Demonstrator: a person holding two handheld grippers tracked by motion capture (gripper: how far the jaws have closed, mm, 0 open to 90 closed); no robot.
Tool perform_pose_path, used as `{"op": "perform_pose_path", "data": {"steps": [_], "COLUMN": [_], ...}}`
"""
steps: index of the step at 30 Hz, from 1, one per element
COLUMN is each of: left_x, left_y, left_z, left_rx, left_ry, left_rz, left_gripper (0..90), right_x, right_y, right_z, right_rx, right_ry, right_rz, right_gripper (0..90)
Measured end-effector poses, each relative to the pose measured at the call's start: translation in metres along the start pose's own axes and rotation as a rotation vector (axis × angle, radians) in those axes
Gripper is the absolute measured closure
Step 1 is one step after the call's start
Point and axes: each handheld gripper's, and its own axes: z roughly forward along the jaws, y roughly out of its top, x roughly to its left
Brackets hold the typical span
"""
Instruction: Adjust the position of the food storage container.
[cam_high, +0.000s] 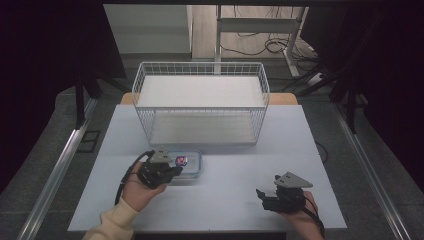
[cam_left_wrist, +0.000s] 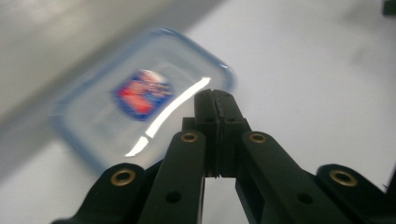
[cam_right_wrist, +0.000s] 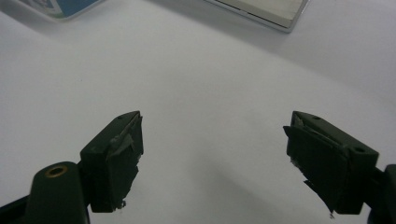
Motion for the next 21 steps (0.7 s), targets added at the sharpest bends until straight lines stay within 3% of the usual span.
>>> {"op": "perform_pose_path", "data": {"steps": [3,10,13,21], "left_x": [0.018,0.055,0.064,0.074], "left_y": [-0.003,-0.019,-0.025,-0.029], "left_z": [-0.008,-0.007,0.000,0.019], "left_rx": [-0.005,0.030,0.057,0.102], "left_ry": [0.062,0.093,0.093,0.092], "left_rz": [-0.031,-0.135,-0.155,-0.181], "left_gripper": [89.5,89.5,89.5,89.4], "right_x": [0.000,-0.002,-0.001,-0.001], "right_y": [0.000,-0.001,-0.001,-0.001], "right_z": [0.000,0.002,0.002,0.003], "right_rx": [0.000,0.003,0.002,0.006], "right_ry": [-0.001,-0.002,-0.001,-0.003], "right_rz": [0.000,0.006,0.003,0.003], "right_gripper": [18.6,18.6,18.6,18.6]}}
